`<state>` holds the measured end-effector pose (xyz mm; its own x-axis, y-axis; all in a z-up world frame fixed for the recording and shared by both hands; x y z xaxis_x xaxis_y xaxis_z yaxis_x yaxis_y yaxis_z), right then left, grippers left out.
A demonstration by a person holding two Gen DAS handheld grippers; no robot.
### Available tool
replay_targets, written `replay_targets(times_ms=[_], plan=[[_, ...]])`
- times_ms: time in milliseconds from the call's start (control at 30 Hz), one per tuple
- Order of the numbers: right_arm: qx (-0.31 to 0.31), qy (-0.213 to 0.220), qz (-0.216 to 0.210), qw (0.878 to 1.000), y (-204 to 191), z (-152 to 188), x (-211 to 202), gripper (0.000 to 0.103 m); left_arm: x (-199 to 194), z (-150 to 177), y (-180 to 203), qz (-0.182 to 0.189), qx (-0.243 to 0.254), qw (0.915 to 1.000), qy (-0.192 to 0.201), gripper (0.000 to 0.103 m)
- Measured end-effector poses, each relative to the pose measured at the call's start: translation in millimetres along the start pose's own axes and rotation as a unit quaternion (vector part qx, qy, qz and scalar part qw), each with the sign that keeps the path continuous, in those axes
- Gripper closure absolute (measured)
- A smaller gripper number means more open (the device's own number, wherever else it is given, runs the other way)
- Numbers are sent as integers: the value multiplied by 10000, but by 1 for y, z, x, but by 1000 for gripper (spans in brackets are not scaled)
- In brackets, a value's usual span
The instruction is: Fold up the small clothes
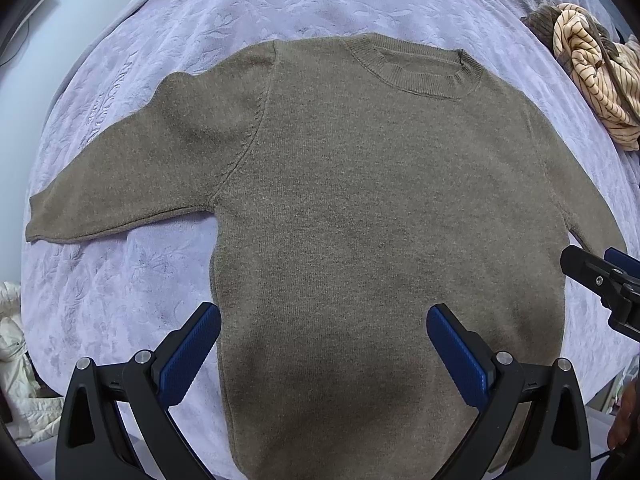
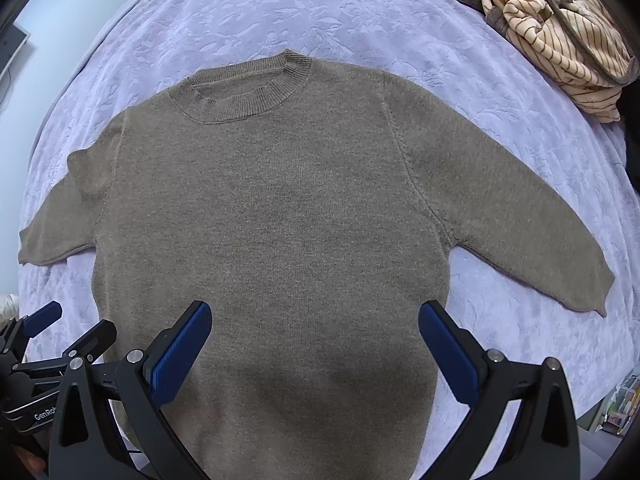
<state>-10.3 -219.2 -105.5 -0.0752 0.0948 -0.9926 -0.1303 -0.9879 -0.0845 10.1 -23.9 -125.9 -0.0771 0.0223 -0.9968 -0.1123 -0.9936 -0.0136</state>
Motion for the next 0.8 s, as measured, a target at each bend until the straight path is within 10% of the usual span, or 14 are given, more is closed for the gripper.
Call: replay_targets(times_ms=[800], plan=[[86, -90, 23, 9999, 2, 3, 11, 0, 11, 3, 0, 73, 25, 9999, -104, 0]])
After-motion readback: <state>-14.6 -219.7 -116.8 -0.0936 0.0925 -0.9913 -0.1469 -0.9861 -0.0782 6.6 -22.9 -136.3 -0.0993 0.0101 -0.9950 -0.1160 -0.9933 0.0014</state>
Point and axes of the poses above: each gripper's, at about its wrist camera, not at the fingertips, and x roughly the way its jaws point, y to its right, z to its underside, the point moved 9 cm from there along x, roughly the way its jaws point, and after that the axes turned 11 degrees about -y, right-handed, at the moved point
